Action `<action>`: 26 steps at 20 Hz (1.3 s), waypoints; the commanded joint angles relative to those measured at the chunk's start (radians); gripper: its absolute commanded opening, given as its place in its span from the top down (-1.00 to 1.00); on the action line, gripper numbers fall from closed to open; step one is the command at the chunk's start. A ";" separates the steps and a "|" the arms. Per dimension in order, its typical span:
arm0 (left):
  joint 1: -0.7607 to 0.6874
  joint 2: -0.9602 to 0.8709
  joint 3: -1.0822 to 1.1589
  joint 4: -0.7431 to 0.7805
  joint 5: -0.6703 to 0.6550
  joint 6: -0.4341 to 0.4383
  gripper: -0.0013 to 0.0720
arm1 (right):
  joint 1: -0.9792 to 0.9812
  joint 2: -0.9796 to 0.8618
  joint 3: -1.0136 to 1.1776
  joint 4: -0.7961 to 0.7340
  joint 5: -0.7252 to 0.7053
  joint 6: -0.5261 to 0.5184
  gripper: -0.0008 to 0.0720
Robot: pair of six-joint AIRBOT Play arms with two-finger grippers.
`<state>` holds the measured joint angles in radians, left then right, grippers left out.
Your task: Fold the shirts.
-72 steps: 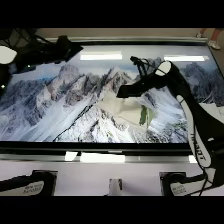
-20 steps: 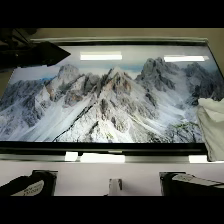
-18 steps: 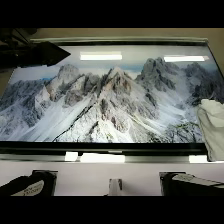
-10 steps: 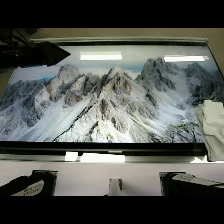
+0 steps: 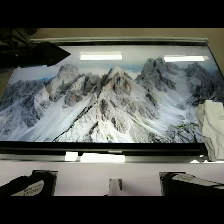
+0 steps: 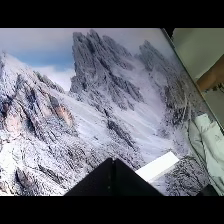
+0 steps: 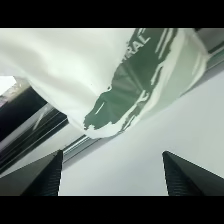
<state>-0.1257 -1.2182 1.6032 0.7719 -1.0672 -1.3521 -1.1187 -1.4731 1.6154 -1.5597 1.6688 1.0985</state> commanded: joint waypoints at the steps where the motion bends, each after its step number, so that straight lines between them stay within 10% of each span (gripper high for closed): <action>1: 0.000 -0.002 0.013 0.105 -0.014 -0.060 0.89 | 0.003 0.011 0.251 0.119 -0.065 0.034 -0.92; 5: -0.029 -0.089 0.130 0.588 -0.249 -0.211 0.89 | 0.197 0.077 0.402 0.265 -0.269 -0.080 -0.85; 8: -0.090 -0.168 0.153 0.857 -0.428 -0.296 0.87 | 0.509 0.079 0.392 0.215 -0.147 -0.121 -0.85; 9: -0.102 -0.188 0.148 0.840 -0.452 -0.318 0.53 | 0.606 0.067 0.380 0.207 -0.091 -0.104 -0.86; 11: -0.129 -0.197 0.117 0.818 -0.543 -0.307 -0.95 | 0.764 0.031 0.343 0.208 0.033 -0.101 -0.93; 26: -0.118 -0.006 -0.144 0.828 -0.380 -0.337 -0.89 | 0.875 -0.018 0.253 0.214 0.030 -0.078 -0.90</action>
<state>-0.2440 -1.2247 1.4635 1.5974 -1.4502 -1.6871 -0.2474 -1.4902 1.8706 -1.3464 1.7096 1.0199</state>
